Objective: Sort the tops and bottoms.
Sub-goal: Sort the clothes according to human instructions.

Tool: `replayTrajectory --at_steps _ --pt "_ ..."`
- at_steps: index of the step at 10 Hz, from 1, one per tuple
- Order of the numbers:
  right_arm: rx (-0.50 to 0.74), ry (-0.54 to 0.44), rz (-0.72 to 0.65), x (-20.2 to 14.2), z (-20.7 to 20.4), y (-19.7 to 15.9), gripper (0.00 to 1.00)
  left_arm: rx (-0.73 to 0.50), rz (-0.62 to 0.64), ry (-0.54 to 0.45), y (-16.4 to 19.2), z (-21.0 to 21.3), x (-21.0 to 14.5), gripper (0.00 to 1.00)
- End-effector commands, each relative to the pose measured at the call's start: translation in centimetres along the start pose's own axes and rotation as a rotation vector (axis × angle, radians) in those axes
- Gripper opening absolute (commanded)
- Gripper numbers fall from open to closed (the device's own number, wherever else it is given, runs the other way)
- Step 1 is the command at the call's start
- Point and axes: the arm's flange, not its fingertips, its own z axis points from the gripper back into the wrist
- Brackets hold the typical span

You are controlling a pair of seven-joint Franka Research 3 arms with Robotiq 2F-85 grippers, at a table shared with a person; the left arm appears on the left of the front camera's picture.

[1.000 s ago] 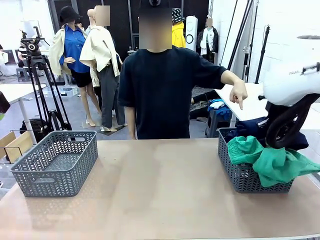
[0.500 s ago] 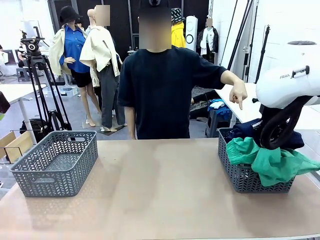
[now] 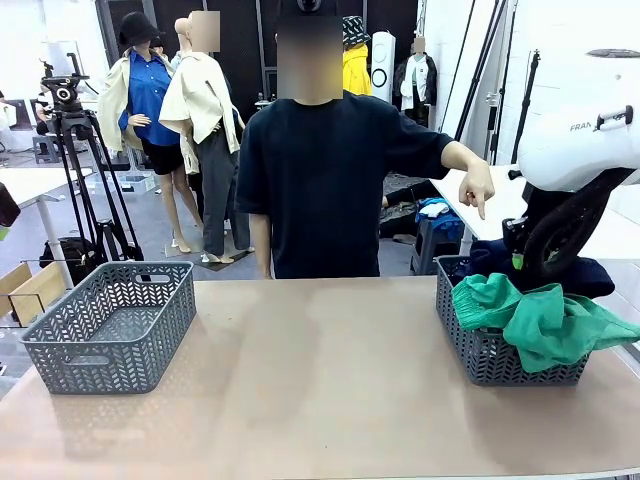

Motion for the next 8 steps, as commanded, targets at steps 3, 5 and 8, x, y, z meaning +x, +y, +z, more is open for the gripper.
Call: replayTrajectory --at_steps 3,5,8 --pt "-0.003 -0.022 0.004 0.4 2.4 -0.4 1.00 0.001 -0.005 -0.006 0.3 -0.1 0.0 1.00" --pt "0.035 -0.054 0.002 0.9 4.5 -1.1 1.00 0.001 -0.005 -0.006 0.3 -0.1 0.0 1.00" --pt "0.028 -0.096 -0.035 2.2 7.3 -4.9 1.00 0.001 -0.005 -0.006 0.3 -0.1 0.0 1.00"
